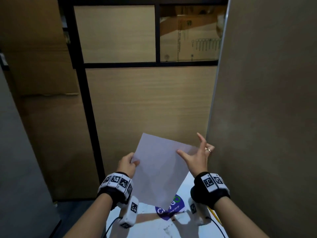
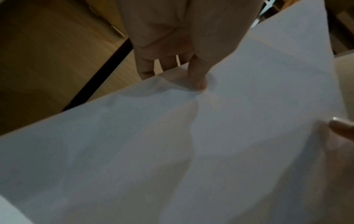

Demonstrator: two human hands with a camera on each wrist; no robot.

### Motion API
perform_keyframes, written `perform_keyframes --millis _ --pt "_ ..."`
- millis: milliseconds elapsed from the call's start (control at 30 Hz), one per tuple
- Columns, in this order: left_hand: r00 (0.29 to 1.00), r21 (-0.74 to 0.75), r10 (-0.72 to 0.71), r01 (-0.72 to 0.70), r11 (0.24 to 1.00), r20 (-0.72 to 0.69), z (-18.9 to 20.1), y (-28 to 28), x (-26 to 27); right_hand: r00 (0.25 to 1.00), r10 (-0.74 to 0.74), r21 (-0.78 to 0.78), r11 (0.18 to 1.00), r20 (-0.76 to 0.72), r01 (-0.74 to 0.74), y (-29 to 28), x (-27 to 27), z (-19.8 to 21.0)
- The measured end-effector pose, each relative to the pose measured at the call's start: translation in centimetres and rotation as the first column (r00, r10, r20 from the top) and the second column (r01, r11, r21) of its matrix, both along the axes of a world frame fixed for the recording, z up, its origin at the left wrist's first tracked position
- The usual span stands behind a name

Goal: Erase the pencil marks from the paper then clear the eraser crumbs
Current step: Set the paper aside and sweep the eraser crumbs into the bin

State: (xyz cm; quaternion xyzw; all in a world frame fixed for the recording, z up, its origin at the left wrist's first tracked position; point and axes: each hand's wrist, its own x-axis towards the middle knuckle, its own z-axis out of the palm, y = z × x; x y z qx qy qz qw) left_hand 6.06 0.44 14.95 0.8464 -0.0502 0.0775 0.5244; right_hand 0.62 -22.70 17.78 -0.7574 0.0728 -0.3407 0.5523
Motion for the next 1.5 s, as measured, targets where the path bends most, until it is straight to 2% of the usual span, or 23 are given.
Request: perform_keyframes --millis 67,133,200,233,333,467,533,733,933,1033,1133,1267,1500 --pt "0.999 0.098 0.017 -0.020 0.995 0.031 0.0 -0.3 0.0 0.998 -0.035 -0.293 0.956 -0.060 0.016 -0.3 -0.1 1.1" --pt "0.999 0.184 0.002 -0.011 0.983 0.051 0.1 -0.7 -0.2 0.977 -0.067 -0.582 0.811 -0.204 -0.065 -0.4 -0.2 2.2" --pt "0.998 0.224 -0.027 0.015 0.974 0.051 0.3 -1.2 -0.3 0.945 -0.041 -0.692 0.691 -0.325 -0.208 -0.2 -0.1 3.1" --pt "0.998 0.227 -0.041 0.030 0.973 0.044 0.3 -1.5 -0.3 0.929 -0.018 -0.698 0.666 -0.369 -0.264 0.0 0.1 3.4" --pt "0.996 0.207 -0.090 0.084 0.975 0.021 0.8 -2.6 -0.6 0.904 0.022 -0.673 0.660 -0.428 -0.335 0.9 1.1 3.7" --pt "0.975 0.011 -0.212 0.211 0.977 0.068 2.4 -4.7 -1.2 0.895 0.048 -0.669 0.647 -0.443 -0.366 1.9 1.7 3.3" --pt "0.972 -0.018 -0.211 0.214 0.977 0.100 3.3 -5.6 -1.4 0.892 0.071 -0.660 0.647 -0.447 -0.382 2.1 1.7 3.1" --pt "0.977 -0.195 -0.195 0.209 0.958 0.092 6.2 -6.0 -1.7 0.896 0.083 -0.560 0.754 -0.436 -0.343 0.7 1.2 1.9" --pt "0.980 -0.320 -0.170 0.195 0.927 0.105 7.6 -4.0 -1.0 0.878 0.274 -0.247 0.888 -0.393 -0.388 -1.9 1.2 -1.7" --pt "0.981 -0.368 -0.161 0.190 0.910 0.109 7.8 -3.5 -0.8 0.877 0.303 -0.021 0.942 -0.372 -0.334 -2.6 1.7 -3.5" --pt "0.984 -0.402 -0.126 0.168 0.900 0.128 7.7 -3.4 -0.5 0.904 0.300 0.150 0.952 -0.303 -0.266 -3.0 2.3 -4.4" --pt "0.987 -0.415 -0.076 0.128 0.901 0.139 7.4 -3.3 0.1 0.926 0.251 0.131 0.966 -0.284 -0.222 -2.8 2.8 -5.2" --pt "0.995 -0.570 0.064 -0.010 0.822 0.075 6.2 -2.9 1.1 0.881 0.357 0.130 0.934 -0.309 -0.333 -1.5 3.2 -7.1"
